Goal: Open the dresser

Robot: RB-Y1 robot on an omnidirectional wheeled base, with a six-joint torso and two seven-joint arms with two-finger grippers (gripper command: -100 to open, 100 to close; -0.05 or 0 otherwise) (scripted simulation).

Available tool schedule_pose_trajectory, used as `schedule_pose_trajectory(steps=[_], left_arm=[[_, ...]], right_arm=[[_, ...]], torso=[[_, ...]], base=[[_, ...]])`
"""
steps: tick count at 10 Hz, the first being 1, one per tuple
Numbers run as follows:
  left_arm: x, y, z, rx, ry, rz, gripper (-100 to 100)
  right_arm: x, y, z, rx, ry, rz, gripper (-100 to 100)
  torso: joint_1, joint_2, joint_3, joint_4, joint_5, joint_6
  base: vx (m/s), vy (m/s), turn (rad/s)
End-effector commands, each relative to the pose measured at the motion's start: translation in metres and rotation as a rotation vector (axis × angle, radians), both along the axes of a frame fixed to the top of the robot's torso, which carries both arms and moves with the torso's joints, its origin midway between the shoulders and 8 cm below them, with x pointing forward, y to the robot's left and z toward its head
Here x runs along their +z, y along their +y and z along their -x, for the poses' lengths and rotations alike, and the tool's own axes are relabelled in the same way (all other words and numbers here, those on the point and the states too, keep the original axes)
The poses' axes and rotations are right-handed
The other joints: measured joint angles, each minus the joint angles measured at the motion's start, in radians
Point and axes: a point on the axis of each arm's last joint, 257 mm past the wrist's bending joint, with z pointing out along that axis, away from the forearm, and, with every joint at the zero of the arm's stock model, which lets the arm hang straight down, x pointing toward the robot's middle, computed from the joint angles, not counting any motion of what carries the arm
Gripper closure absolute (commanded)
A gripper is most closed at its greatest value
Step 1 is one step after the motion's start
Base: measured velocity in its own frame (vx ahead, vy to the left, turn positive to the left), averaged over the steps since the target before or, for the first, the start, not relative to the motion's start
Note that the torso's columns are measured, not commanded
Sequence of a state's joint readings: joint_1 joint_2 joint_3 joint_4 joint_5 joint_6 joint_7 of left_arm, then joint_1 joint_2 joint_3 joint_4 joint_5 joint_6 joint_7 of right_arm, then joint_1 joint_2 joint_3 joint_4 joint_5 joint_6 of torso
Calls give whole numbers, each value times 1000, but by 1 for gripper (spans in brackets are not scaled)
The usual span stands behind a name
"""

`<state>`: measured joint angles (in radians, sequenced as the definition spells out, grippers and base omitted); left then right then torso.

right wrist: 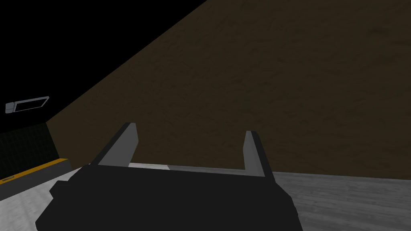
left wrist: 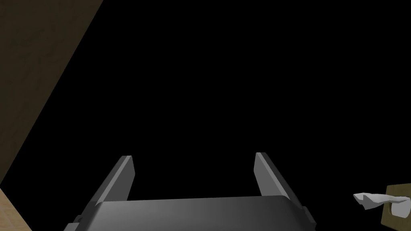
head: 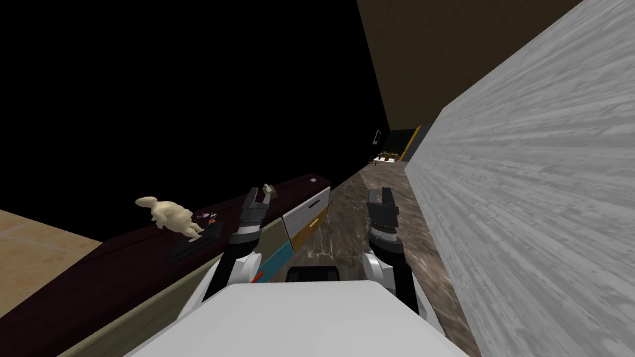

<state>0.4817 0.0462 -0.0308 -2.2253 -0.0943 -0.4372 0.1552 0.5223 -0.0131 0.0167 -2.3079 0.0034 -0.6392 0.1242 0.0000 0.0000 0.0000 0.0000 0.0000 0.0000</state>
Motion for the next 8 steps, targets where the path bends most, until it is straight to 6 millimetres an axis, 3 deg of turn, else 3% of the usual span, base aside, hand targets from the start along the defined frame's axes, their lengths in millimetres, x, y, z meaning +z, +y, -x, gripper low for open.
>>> schedule_pose_trajectory(steps=[1, 8], left_arm=[[0, 0, 0, 0, 0, 0, 0], [0, 0, 0, 0, 0, 0, 0]], right_arm=[[0, 0, 0, 0, 0, 0, 0], [0, 0, 0, 0, 0, 0, 0]], torso=[[0, 40, -82, 41, 0, 0], [0, 544, -1087, 544, 0, 0]], base=[[0, 0, 0], [0, 0, 0]])
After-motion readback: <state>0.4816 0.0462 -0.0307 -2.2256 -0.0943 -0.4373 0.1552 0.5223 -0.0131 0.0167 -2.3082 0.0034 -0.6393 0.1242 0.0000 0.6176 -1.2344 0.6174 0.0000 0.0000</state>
